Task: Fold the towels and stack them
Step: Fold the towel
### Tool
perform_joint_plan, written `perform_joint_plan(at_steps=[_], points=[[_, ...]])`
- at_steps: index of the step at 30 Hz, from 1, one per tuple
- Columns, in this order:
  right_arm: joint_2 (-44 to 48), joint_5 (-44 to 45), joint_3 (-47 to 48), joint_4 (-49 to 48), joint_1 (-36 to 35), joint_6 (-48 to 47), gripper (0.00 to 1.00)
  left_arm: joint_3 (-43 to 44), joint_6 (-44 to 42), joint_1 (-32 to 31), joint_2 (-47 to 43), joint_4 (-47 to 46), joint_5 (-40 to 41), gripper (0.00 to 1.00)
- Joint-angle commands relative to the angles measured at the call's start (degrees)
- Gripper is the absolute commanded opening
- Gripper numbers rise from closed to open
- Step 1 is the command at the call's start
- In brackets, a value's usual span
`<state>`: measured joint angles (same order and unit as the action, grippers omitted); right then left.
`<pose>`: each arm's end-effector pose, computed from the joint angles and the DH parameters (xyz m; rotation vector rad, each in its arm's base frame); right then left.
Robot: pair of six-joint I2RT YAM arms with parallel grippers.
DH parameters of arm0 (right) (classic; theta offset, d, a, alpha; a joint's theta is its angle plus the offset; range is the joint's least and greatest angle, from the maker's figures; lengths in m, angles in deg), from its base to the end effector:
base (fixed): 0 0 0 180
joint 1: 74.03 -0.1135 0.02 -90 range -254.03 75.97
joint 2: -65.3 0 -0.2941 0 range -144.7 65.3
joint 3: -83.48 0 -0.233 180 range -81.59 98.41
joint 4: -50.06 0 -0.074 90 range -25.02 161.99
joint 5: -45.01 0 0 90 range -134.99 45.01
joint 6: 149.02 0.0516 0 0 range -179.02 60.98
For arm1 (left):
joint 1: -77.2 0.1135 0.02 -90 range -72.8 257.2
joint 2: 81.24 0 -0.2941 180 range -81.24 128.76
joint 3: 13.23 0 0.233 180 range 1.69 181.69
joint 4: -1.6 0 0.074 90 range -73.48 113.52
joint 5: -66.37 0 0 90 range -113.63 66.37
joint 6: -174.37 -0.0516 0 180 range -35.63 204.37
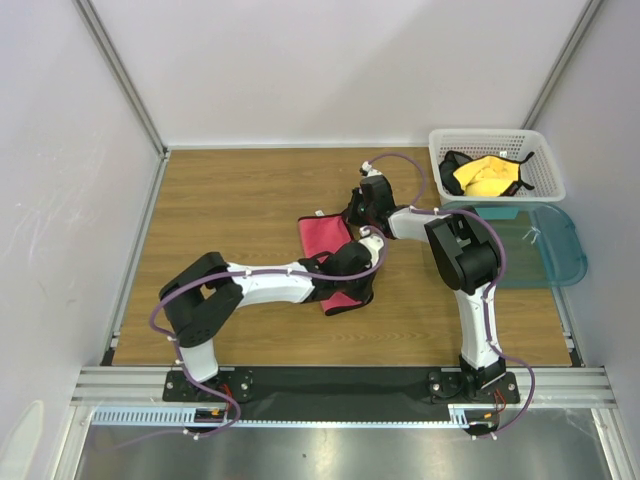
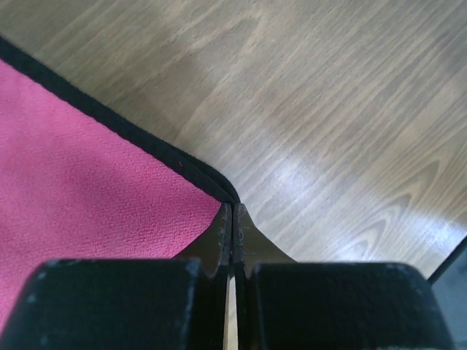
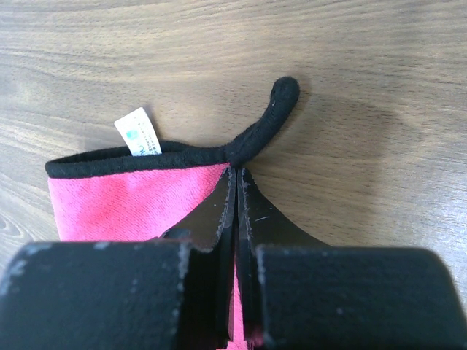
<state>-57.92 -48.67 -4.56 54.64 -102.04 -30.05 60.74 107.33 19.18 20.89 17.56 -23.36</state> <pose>0.4240 0.2293 0.1651 -0.0182 2.2660 0.6166 0.2001 -0.3200 0.2036 0.7348 2.3343 -0.6681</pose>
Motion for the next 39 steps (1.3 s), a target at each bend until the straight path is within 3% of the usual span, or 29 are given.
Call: perform_joint_plan(at_steps=[1, 3, 6, 7, 9, 10, 13, 14, 15, 18, 21, 26, 29, 31, 34, 39], points=[[0.08, 1.93, -1.54, 3.93, -0.03, -0.41, 0.0, 2.57, -0.28, -0.43, 0.79, 0.98, -0.45, 0.02], [0.0, 1.93, -1.45, 4.02, -0.03, -0.67, 0.0, 2.39, -0.2, -0.43, 0.53, 1.33, -0.36, 0.06], [0.0, 1.58, -1.19, 4.37, -0.03, -0.76, 0.0, 1.95, -0.55, -0.52, -0.35, 1.6, 1.31, 0.25], [0.08, 1.4, -1.1, 4.46, 0.06, -0.93, 0.0, 1.78, -0.81, -0.52, -0.7, 1.6, 1.31, 0.37], [0.26, 0.61, -0.84, 4.81, 0.15, -1.11, 0.03, 1.51, -1.34, -0.43, -2.45, 2.38, 1.74, 0.48], [0.52, 0.26, -0.4, 5.33, 0.06, -1.55, 0.07, 1.34, -1.51, -0.52, -3.42, 2.65, 2.1, 0.59], [1.92, -0.88, 0.48, 6.21, 0.06, -2.6, 0.26, -0.24, -1.87, -0.43, -8.25, 3.62, 4.38, 0.75], [2.8, -1.5, 0.92, 6.57, 0.15, -2.87, 0.31, -1.29, -1.95, -0.43, -9.65, 4.06, 5.52, 0.77], [3.16, -2.29, 1.36, 7.09, 0.24, -3.13, 0.45, -1.91, -1.95, -0.34, -12.8, 5.28, 7.88, 0.79], [5.43, -4.22, 2.42, 9.46, 0.41, -3.83, 0.61, -5.25, -0.12, 0.1, -19.48, 7.57, 12.71, 0.84], [8.68, -7.29, 2.77, 11.83, 0.85, -4.19, 0.7, -10.95, 4.61, 1.93, -24.77, 7.84, 14.23, 0.84], [14.84, -6.52, 0.76, 16.23, 0.94, -4.89, 0.73, -22.73, 12.98, 5.63, -34.26, 4.86, 12.3, 0.8], [19.32, -4.76, -3.37, 18.7, 0.94, -4.8, 0.74, -26.07, 13.69, 6.16, -36.2, 1.53, 8.53, 0.74], [22.65, -4.84, -7.68, 18.79, 0.94, -3.93, 0.72, -27.05, 13.69, 6.16, -36.21, -0.06, 6.42, 0.64], [25.74, -7.38, -13.99, 17.56, 0.94, -1.91, 0.63, -27.41, 14.13, 6.16, -34.54, -2.7, 5.18, 0.54], [30.49, -12.57, -23.15, 13.0, 0.41, 1.17, 0.35, -26.79, 13.08, 6.16, -32.78, -6.74, 2.02, 0.43]])
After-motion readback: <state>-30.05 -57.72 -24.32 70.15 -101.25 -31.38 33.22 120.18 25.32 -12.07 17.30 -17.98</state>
